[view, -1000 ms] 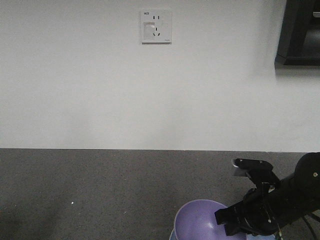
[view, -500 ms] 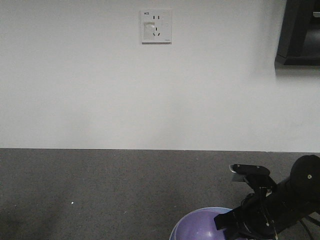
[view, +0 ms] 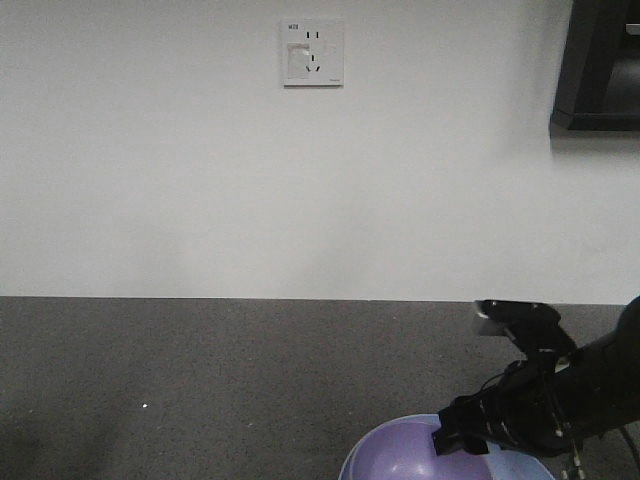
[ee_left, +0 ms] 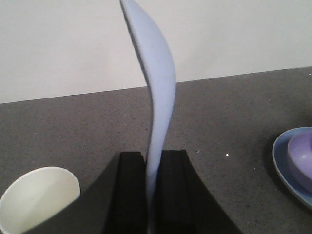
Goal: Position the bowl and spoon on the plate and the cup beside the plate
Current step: 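Lower the white spoon into the bowl with the left gripper and release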
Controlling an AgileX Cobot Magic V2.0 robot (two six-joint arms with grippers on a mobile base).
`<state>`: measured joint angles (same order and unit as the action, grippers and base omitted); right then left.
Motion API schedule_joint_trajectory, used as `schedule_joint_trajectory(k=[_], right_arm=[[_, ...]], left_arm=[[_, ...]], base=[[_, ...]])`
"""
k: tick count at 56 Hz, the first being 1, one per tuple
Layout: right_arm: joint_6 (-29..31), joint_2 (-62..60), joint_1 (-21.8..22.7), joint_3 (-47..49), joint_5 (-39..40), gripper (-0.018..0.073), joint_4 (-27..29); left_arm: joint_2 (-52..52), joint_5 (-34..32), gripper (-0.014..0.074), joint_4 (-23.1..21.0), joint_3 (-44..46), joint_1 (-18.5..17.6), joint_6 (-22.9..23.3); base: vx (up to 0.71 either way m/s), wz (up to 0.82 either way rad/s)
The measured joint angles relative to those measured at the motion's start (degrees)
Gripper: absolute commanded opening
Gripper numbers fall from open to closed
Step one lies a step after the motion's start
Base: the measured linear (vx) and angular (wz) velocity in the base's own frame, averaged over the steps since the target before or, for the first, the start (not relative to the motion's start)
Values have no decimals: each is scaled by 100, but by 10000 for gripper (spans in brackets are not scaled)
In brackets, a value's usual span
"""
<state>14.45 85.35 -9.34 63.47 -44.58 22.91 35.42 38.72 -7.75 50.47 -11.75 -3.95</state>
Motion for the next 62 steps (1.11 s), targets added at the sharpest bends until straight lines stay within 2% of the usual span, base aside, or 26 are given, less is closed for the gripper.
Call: schedule_joint_trajectory(k=[8, 15, 22, 31, 35, 41, 46, 52, 56, 62], right_arm=[[26, -782, 0, 0, -17, 555, -6], [39, -1512, 0, 0, -119, 498, -74], [43, -2278, 0, 0, -389, 328, -235], [-71, -3029, 0, 0, -781, -16, -591], [-109, -3306, 0, 0, -893, -15, -744], [-174, -3611, 0, 0, -989, -13, -888], [-258, -3841, 0, 0, -1107, -11, -985], [-285, -3985, 0, 0, -1267, -10, -1082], [-303, -4029, 0, 0, -1348, -10, -1141], [-371, -4053, 0, 0, -1429, -10, -1234]], left_arm=[[0, 33, 0, 0, 0, 0, 0], [0, 126, 0, 0, 0, 0, 0], [43, 325, 0, 0, 41, 0, -112], [525, 886, 0, -25, 630, 0, -450], [888, 1115, 0, -176, 1011, 0, -689], [1581, 1452, 0, -790, 1594, 0, -1330], [2285, 1723, 0, -1588, 2045, 0, -1927], [3176, 1981, 0, -2487, 2488, -22, -2417], [3756, 2118, 0, -2823, 2763, -157, -2586], [4589, 2231, 0, -2968, 3146, -521, -2659]], base=[[0, 0], [0, 0], [0, 0], [0, 0], [0, 0], [0, 0], [0, 0], [0, 0], [0, 0], [0, 0]])
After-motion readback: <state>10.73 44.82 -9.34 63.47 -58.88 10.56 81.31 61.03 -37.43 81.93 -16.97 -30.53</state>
